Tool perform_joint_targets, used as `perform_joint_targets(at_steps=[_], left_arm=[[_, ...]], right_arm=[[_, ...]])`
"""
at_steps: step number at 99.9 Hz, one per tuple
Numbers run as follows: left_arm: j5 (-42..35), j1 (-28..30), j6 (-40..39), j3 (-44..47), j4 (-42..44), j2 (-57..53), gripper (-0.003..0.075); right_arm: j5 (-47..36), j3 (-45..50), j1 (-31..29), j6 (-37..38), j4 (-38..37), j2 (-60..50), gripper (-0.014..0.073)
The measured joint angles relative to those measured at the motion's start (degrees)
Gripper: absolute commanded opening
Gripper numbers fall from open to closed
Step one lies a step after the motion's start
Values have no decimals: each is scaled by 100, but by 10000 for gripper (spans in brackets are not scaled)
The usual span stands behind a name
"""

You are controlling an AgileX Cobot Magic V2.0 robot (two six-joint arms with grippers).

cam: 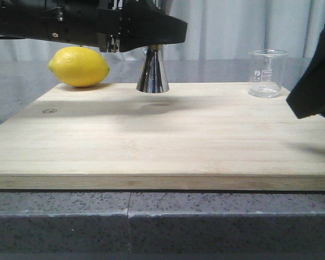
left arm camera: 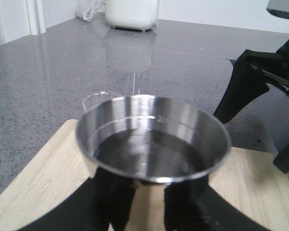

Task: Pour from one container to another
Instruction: 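Tilt the beaker upright and set it back on the board, right gripper, then lower the filled jigger onto the board and release with the left gripper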

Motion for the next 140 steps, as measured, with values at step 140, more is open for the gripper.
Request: perform_joint_targets(at_steps=[140], left_arm=[[0, 198, 253, -27, -24, 540, 238]], right_arm=[[539, -68, 0, 0, -458, -446, 585]])
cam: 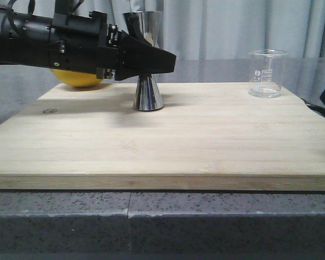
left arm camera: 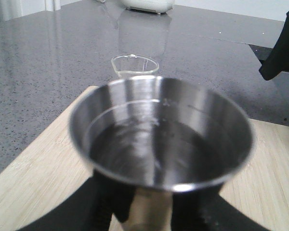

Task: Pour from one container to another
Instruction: 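Lower the filled jigger onto the board and release with the left gripper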

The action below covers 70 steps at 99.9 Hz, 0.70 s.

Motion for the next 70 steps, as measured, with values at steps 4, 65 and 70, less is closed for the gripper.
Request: perform_joint_targets(at_steps=[4, 65, 70], left_arm=[[0, 0, 0, 0, 0, 0, 238], [9, 0, 2, -23, -13, 0, 288], [9, 0, 2, -23, -13, 0, 323]], right_arm=[[0, 0, 0, 0, -11, 0, 585], [-16, 0, 0, 0, -11, 0, 585], [-26, 0, 0, 0, -11, 0, 585]])
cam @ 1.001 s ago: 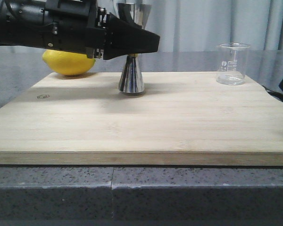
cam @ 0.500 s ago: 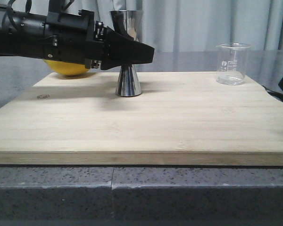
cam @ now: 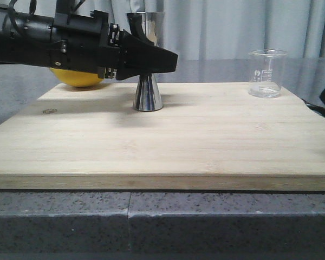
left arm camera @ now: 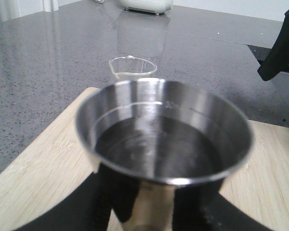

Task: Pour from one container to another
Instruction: 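Lower the filled jigger onto the board and release with the left gripper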

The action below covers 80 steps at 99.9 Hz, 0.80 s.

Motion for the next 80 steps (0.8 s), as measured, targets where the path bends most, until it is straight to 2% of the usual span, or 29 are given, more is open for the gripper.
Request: perform_joint_targets(at_steps=[38, 62, 80], left_arm=[[0, 0, 0, 0, -13, 0, 596], [-31, 0, -229, 0, 96, -152, 602], [-626, 0, -776, 0, 744, -603, 602]], right_arm=[[0, 0, 0, 0, 0, 0, 585], [-12, 0, 0, 0, 0, 0, 585], [-12, 0, 0, 0, 0, 0, 585]])
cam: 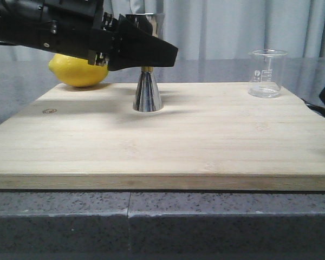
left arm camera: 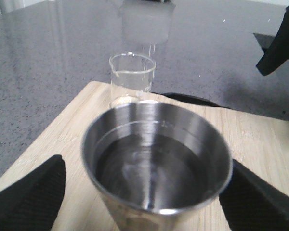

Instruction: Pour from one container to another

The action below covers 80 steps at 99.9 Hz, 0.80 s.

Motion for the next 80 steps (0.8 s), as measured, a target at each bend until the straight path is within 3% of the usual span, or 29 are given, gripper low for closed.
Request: perform_joint_targets(at_steps=[16, 31, 56, 70, 80], left_arm=[[-798, 0, -1049, -100, 1347, -577, 602], [-877, 0, -3204, -482, 3400, -1202, 600], [33, 0, -7750, -1266, 7171, -2252, 600], [635, 0, -9488, -1331, 8430, -2735, 600], [762, 0, -10295, -1262, 8943, -3089, 600]], right_arm=[[0, 0, 0, 0, 0, 0, 585], [-2, 0, 0, 0, 0, 0, 585], [186, -41, 0, 182, 0, 0, 585], [790, -350, -260, 631, -55, 0, 585], [1467, -728, -692, 873, -139, 0, 585]])
